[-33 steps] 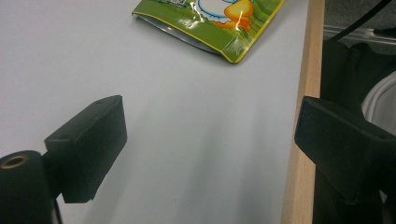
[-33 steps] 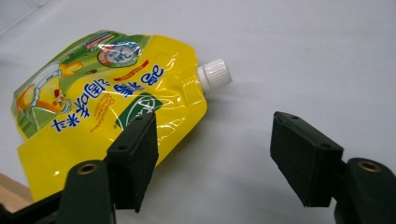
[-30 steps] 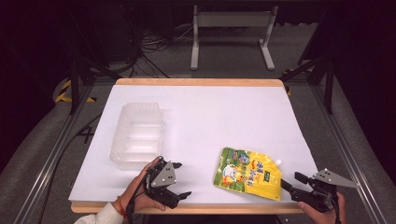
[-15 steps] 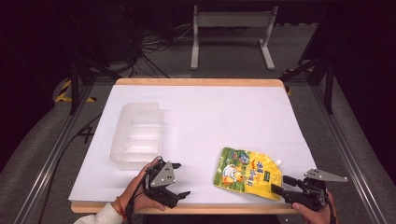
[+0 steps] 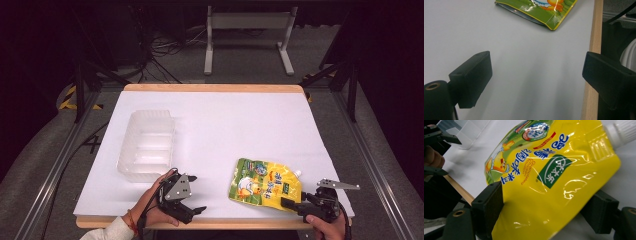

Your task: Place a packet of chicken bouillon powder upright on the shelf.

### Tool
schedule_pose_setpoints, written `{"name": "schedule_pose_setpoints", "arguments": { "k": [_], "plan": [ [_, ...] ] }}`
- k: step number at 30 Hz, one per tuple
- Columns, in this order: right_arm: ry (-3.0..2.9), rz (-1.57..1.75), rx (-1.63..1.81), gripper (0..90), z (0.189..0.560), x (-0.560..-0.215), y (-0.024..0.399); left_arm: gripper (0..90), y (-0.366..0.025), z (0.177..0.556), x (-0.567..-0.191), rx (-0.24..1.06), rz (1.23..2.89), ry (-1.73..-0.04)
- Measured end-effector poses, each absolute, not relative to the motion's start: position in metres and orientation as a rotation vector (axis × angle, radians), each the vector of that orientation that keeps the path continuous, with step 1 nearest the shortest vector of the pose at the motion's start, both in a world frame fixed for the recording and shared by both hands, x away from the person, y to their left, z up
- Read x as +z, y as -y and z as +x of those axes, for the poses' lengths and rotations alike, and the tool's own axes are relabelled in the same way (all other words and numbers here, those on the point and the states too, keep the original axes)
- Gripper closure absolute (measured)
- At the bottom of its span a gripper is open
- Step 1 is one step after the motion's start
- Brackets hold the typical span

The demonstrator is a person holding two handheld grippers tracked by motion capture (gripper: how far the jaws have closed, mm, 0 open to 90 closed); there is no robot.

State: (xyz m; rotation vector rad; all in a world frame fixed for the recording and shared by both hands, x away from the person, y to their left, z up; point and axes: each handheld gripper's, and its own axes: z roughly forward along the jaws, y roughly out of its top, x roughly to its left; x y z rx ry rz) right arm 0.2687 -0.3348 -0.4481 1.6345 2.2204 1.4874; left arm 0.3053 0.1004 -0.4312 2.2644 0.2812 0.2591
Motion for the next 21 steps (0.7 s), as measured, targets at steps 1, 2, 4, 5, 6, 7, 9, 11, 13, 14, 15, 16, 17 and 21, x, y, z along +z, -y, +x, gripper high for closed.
{"name": "schedule_pose_setpoints", "arguments": {
  "k": [1,2,4,5,6,7,9,11,13,14,15,16,17,21],
  "plan": [
    [-2.219,1.644,1.503,23.9,0.271,-0.449,0.333,9.8,-0.1,0.306,-0.431,0.26,2.264,-0.279],
    [-2.204,1.663,1.517,25.6,0.273,-0.449,0.332,9.8,-0.1,0.305,-0.431,0.252,2.265,-0.286],
    [-2.189,1.675,1.523,28.3,0.275,-0.449,0.331,9.8,-0.099,0.305,-0.432,0.253,2.264,-0.287],
    [-2.16,1.687,1.532,36.3,0.279,-0.449,0.329,9.8,-0.099,0.306,-0.432,0.254,2.264,-0.28],
    [-2.16,1.686,1.527,42.5,0.28,-0.449,0.329,9.8,-0.098,0.306,-0.432,0.254,2.264,-0.283],
    [-2.15,1.671,1.521,47.1,0.281,-0.448,0.328,9.8,-0.098,0.305,-0.431,0.252,2.262,-0.285],
    [-2.146,1.663,1.523,50.3,0.282,-0.447,0.328,9.8,-0.099,0.305,-0.431,0.247,2.258,-0.291],
    [-2.113,1.65,1.547,65.0,0.283,-0.443,0.33,9.8,-0.099,0.306,-0.43,0.243,2.247,-0.296],
    [-2.094,1.614,1.605,72.9,0.285,-0.437,0.332,9.8,-0.099,0.307,-0.429,0.238,2.245,-0.299],
    [-2.097,1.588,1.601,75.6,0.286,-0.433,0.331,9.8,-0.099,0.307,-0.428,0.241,2.243,-0.303],
    [-2.102,1.556,1.608,77.7,0.287,-0.429,0.329,9.8,-0.1,0.307,-0.428,0.236,2.236,-0.308],
    [-2.103,1.526,1.622,80.4,0.287,-0.425,0.327,9.8,-0.099,0.308,-0.427,0.23,2.228,-0.309],
    [-2.109,1.499,1.629,82.6,0.289,-0.42,0.325,9.8,-0.099,0.308,-0.425,0.237,2.229,-0.309],
    [-2.142,1.354,1.632,86.9,0.294,-0.397,0.312,9.8,-0.1,0.309,-0.419,0.242,2.2,-0.313]
  ]
}}
